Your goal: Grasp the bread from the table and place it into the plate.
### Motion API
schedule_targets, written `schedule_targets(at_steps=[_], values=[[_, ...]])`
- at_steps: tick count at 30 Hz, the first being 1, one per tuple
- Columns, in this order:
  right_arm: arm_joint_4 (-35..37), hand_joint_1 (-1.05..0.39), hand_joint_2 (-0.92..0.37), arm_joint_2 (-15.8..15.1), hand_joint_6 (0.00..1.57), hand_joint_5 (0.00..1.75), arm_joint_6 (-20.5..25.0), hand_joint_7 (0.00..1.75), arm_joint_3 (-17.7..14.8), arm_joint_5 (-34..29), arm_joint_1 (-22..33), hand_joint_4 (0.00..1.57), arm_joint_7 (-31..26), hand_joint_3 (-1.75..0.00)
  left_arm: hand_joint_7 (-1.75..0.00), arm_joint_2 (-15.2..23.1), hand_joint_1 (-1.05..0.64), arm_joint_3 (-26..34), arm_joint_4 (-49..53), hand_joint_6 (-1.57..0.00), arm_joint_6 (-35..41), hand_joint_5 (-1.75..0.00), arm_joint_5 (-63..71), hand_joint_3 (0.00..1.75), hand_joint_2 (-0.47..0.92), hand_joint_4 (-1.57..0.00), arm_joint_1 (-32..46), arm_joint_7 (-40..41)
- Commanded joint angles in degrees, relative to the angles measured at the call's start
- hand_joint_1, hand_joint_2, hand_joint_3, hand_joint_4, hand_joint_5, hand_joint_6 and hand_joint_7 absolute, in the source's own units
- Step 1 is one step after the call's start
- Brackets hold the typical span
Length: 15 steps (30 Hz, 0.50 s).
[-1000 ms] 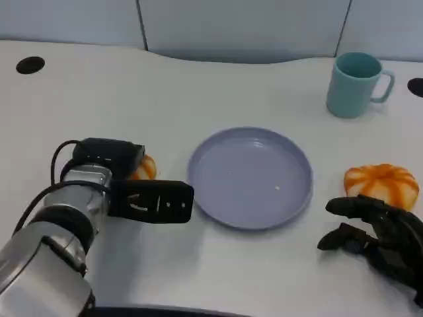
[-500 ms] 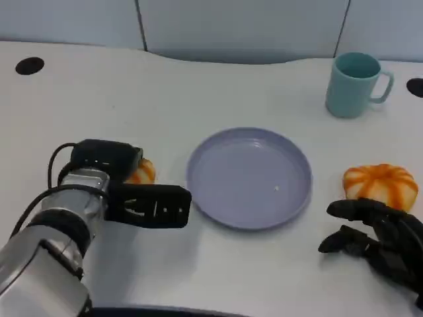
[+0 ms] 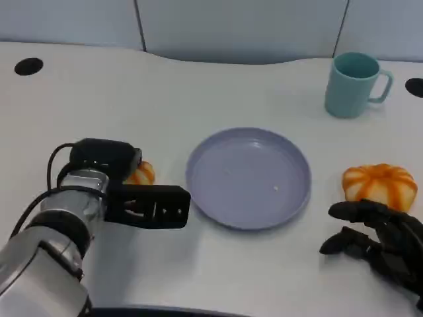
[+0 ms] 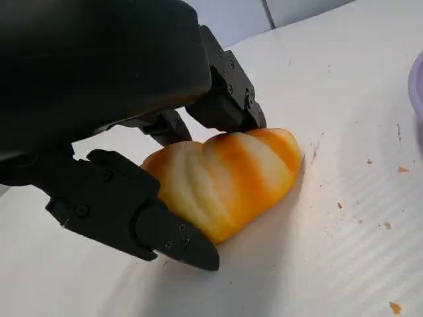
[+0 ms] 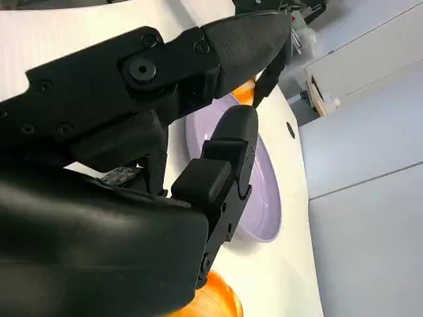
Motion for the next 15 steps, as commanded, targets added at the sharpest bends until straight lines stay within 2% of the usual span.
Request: schedule_targets(at_steps=[1, 3, 6, 8, 11, 15], values=[[0.39, -0.37, -0.92, -0.42, 0.85, 1.07, 1.70, 0.46, 0.04, -0.34, 2.14, 0.65, -0.91, -0.08, -0.01, 0.55, -0.31, 0.19, 1.24, -0.98, -0.87, -0.82, -0.07, 0.20, 0.92, -0.80, 2.65, 0.09], [-0.74, -0.38, -0.92, -0.31, 0.86, 1.07, 2.40, 0.45, 0.26, -0.32, 2.49, 0.65, -1.16, -0.07, -0.01, 0.65, -0.32, -0.03, 1.25, -1.00, -0.67, -1.01, 0.27, 0.17, 0.92, -0.76, 2.75, 1.17], [-1.39, -0.38, -0.92, -0.12, 0.86, 1.08, 2.47, 0.45, 0.46, -0.45, 2.82, 0.65, -1.38, -0.07, -0.01, 0.81, -0.32, 0.14, 1.24, -1.01, -0.53, -1.15, 0.15, 0.15, 0.92, -0.75, 2.89, 2.39], [-1.53, -0.38, -0.92, 0.02, 0.86, 1.08, 2.34, 0.45, 0.57, -0.58, 2.94, 0.65, -1.76, -0.07, -0.01, 0.88, -0.32, 1.05, 1.18, -1.01, -0.48, -1.18, -0.77, 0.15, 0.92, -0.74, 2.74, 2.20], [-2.51, -0.37, -0.92, 0.38, 0.85, 1.07, 3.41, 0.45, 0.67, -0.40, 3.23, 0.65, -2.64, -0.07, -0.04, 1.07, -0.31, 3.09, 0.86, -1.08, -0.91, -1.43, -2.53, 0.07, 0.91, -0.77, 2.57, 3.09], [-3.60, -0.36, -0.92, 0.48, 0.86, 1.06, 4.34, 0.45, 0.82, -0.31, 3.61, 0.65, -3.08, -0.06, -0.04, 1.15, -0.31, 3.69, 0.81, -1.11, -1.41, -1.51, -2.66, 0.05, 0.92, -0.76, 2.62, 3.96]])
